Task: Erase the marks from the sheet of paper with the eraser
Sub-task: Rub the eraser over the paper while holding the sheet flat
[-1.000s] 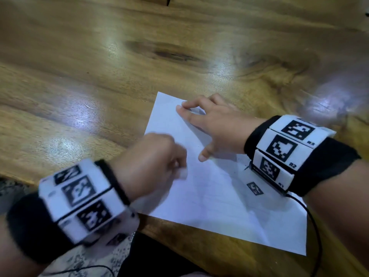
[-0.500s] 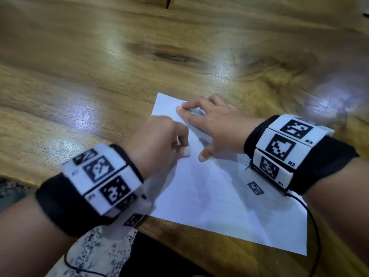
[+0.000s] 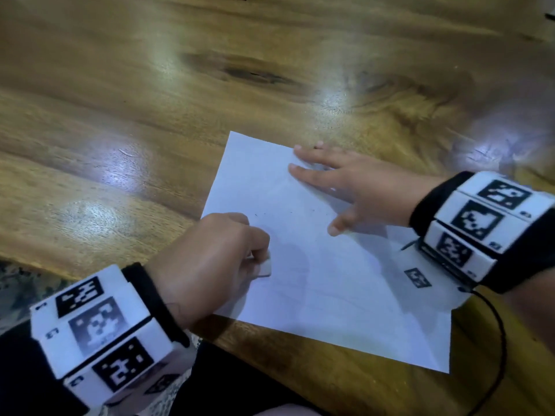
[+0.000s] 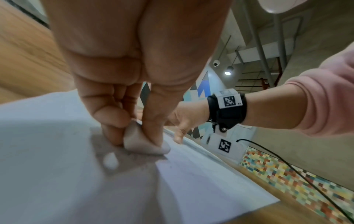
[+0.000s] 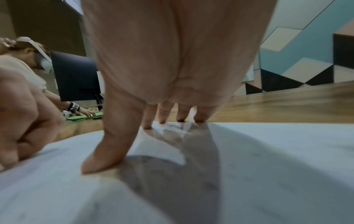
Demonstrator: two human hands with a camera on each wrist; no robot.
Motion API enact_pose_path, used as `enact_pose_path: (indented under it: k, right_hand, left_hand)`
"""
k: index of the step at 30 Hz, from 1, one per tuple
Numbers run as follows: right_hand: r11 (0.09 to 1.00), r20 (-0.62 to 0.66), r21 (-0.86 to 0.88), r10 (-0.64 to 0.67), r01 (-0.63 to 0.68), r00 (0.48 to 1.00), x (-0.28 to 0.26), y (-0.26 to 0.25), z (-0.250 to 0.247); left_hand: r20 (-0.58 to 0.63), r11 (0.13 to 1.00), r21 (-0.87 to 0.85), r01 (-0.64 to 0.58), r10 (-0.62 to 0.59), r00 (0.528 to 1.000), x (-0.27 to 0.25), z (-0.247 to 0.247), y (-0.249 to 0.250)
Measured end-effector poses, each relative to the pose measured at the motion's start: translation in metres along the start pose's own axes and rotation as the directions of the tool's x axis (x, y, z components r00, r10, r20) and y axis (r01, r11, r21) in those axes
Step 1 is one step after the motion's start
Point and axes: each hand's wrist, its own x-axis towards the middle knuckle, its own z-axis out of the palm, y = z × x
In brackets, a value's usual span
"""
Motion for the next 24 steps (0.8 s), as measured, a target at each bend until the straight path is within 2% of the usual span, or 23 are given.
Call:
enact_pose_path:
  k: [4,8,11,13,16,18,19,22,24]
  right_hand:
    - [1.0,0.033,0.002,-0.005,0.005,0.999,-0.007,0.008,-0.001]
    - [1.0,0.009,-0.009,-0.019,0.019,1.0,-0.005,0.006,0.001]
    - [1.0,0.004,-0.002,-0.017,0.017,1.0,-0.005,0.008,0.001]
    - [1.0,0.005,-0.001,-0.015,0.015,1.0,-0.005,0.008,0.001]
    - [1.0,0.017,0.0,-0.005,0.005,1.0,-0.006,0.008,0.001]
    - [1.0,0.022,-0.002,0.001,-0.001,1.0,-0.006,0.007,0.001]
    - [1.0,0.02,-0.009,0.0,0.0,1.0,-0.006,0.006,0.001]
    - [1.0,0.019,-0.003,0.003,-0.003,1.0,-0.007,0.005,0.0]
    - [1.0,0.02,0.016,0.002,-0.003,1.0,-0.007,0.005,-0.001]
  left_hand:
    - [0.084,0.999,0.038,0.016,-0.019,0.996,0.018,-0.014,0.006]
    - [-0.067,1.0,-0.016,0.02,-0.021,0.998,0.055,-0.025,0.015]
    - [-0.094,1.0,-0.013,0.017,-0.018,0.995,0.06,-0.017,0.018]
    - [-0.046,0.999,-0.006,-0.032,0.032,0.998,0.038,-0.006,0.015]
    - [0.116,0.997,-0.029,-0.07,0.073,0.991,0.004,0.007,0.013]
    - [0.158,0.997,-0.045,-0.07,0.076,0.985,0.006,0.006,0.012]
    - [0.127,0.997,-0.02,-0.071,0.073,0.989,0.015,0.002,0.013]
    - [-0.089,0.996,0.049,-0.079,0.083,0.993,0.055,-0.01,0.013]
    - [-0.152,0.998,0.042,-0.044,0.05,0.987,0.066,-0.012,0.014]
